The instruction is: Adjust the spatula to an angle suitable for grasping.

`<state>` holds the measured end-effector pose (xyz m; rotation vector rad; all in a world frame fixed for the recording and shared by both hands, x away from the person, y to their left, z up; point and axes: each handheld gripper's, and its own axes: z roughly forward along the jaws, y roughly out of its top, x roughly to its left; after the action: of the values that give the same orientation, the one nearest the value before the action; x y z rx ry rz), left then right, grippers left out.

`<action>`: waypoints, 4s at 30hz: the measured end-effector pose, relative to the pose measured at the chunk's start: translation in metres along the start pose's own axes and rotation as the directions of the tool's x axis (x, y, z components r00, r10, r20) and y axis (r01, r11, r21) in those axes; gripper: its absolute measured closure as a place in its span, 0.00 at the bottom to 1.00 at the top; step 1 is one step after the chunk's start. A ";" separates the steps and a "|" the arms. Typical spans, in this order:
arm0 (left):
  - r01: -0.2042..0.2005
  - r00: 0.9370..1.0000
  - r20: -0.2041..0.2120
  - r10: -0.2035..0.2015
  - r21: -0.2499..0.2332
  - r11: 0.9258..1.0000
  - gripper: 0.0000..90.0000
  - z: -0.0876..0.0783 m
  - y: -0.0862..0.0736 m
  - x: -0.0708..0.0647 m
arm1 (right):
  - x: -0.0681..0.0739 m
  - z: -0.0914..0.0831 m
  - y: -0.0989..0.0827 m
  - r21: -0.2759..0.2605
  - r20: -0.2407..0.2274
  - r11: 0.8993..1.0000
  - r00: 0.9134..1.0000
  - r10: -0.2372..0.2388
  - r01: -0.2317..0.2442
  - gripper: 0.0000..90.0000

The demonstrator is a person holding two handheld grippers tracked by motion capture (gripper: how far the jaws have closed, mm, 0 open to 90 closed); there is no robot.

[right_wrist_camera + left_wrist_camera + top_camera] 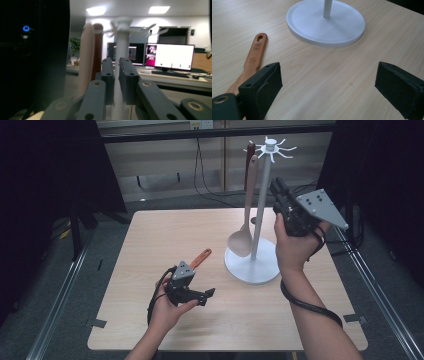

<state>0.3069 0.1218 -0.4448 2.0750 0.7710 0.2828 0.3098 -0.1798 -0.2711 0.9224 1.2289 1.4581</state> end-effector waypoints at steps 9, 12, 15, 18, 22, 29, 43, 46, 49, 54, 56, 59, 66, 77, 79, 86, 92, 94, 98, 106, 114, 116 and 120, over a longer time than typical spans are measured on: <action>-0.005 1.000 0.003 0.005 0.009 1.000 0.08 0.003 -0.001 -0.001 | 0.006 -0.019 -0.031 0.063 -0.049 0.998 0.999 0.007 -0.004 0.85; 0.000 1.000 0.005 0.000 0.005 1.000 0.08 0.003 -0.001 -0.001 | 0.007 -0.024 -0.040 0.080 -0.058 0.997 0.998 0.001 0.004 0.84; 0.001 1.000 0.008 -0.001 0.005 1.000 0.08 0.003 -0.001 -0.001 | 0.009 -0.029 -0.047 0.094 -0.076 0.996 0.997 0.013 -0.006 0.79; -0.002 1.000 0.007 0.002 0.002 1.000 0.08 0.003 -0.001 0.000 | 0.012 -0.033 -0.054 0.105 -0.101 0.994 0.995 0.021 -0.010 0.75; 0.003 1.000 0.002 -0.003 0.001 1.000 0.08 0.002 -0.001 0.000 | 0.015 -0.037 -0.062 0.139 -0.106 0.990 0.994 0.029 -0.014 0.70; 0.005 1.000 -0.002 -0.005 0.009 1.000 0.08 0.003 -0.003 0.002 | 0.022 -0.048 -0.080 0.177 -0.128 0.984 0.991 0.046 -0.022 0.57; 0.012 1.000 -0.018 -0.011 0.014 1.000 0.08 0.002 -0.004 0.008 | 0.027 -0.062 -0.105 0.275 -0.158 0.961 0.985 0.067 -0.022 0.39; 0.012 1.000 -0.024 -0.012 0.011 1.000 0.08 0.002 -0.005 0.011 | 0.028 -0.065 -0.111 0.304 -0.164 0.953 0.984 0.063 -0.011 0.35; 0.018 1.000 -0.026 -0.018 0.018 1.000 0.08 0.002 -0.006 0.013 | 0.027 -0.068 -0.115 0.324 -0.180 0.946 0.982 0.063 -0.002 0.32; 0.028 0.999 -0.028 -0.027 0.035 0.999 0.08 0.004 -0.007 0.019 | 0.026 -0.073 -0.124 0.359 -0.186 0.933 0.980 0.067 0.004 0.30; 0.034 0.999 -0.033 -0.033 0.043 0.999 0.08 0.006 -0.009 0.022 | 0.024 -0.074 -0.127 0.370 -0.171 0.929 0.982 0.078 -0.009 0.28; 0.024 0.999 -0.048 -0.021 0.064 0.998 0.09 0.009 -0.010 0.028 | 0.023 -0.075 -0.131 0.383 -0.171 0.924 0.982 0.077 -0.006 0.26; 0.040 0.997 -0.064 -0.036 0.064 0.997 0.14 0.017 -0.006 0.049 | 0.020 -0.082 -0.138 0.413 -0.180 0.910 0.982 0.057 0.023 0.23; 0.065 0.989 -0.138 -0.051 0.099 0.993 0.49 0.041 0.006 0.071 | 0.008 -0.091 -0.137 0.427 -0.136 0.904 0.989 0.059 0.005 0.22; 0.062 0.987 -0.156 -0.041 0.129 0.990 0.52 0.045 0.009 0.077 | 0.008 -0.090 -0.137 0.427 -0.139 0.904 0.989 0.058 0.007 0.22; 0.078 0.984 -0.169 -0.050 0.162 0.984 0.57 0.063 0.011 0.087 | 0.015 -0.086 -0.137 0.424 -0.175 0.904 0.984 0.037 0.042 0.22; 0.108 0.981 -0.177 -0.073 0.194 0.975 0.58 0.078 0.013 0.091 | 0.018 -0.083 -0.135 0.416 -0.193 0.908 0.980 0.039 0.045 0.22; 0.110 0.982 -0.175 -0.074 0.202 0.973 0.58 0.081 0.013 0.093 | 0.018 -0.082 -0.136 0.419 -0.190 0.907 0.981 0.047 0.038 0.22; 0.109 0.982 -0.178 -0.069 0.227 0.968 0.62 0.085 0.012 0.097 | 0.016 -0.082 -0.136 0.418 -0.188 0.908 0.980 0.058 0.026 0.22; 0.101 0.983 -0.174 -0.058 0.249 0.963 0.73 0.083 0.010 0.102 | 0.014 -0.083 -0.136 0.427 -0.177 0.904 0.982 0.067 0.016 0.22; 0.104 0.987 -0.145 -0.070 0.240 0.965 0.75 0.070 0.001 0.096 | 0.016 -0.082 -0.145 0.479 -0.184 0.877 0.981 0.069 0.028 0.20; 0.091 0.988 -0.139 -0.059 0.239 0.967 0.75 0.065 -0.004 0.094 | 0.017 -0.082 -0.146 0.496 -0.181 0.868 0.980 0.082 0.019 0.19; 0.069 0.992 -0.121 -0.040 0.253 0.965 0.75 0.056 -0.010 0.087 | 0.019 -0.084 -0.147 0.505 -0.190 0.862 0.979 0.074 0.033 0.19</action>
<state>0.3960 0.1428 -0.4927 2.2909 0.9762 0.2858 0.2561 -0.1802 -0.4328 1.1526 1.8170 1.2858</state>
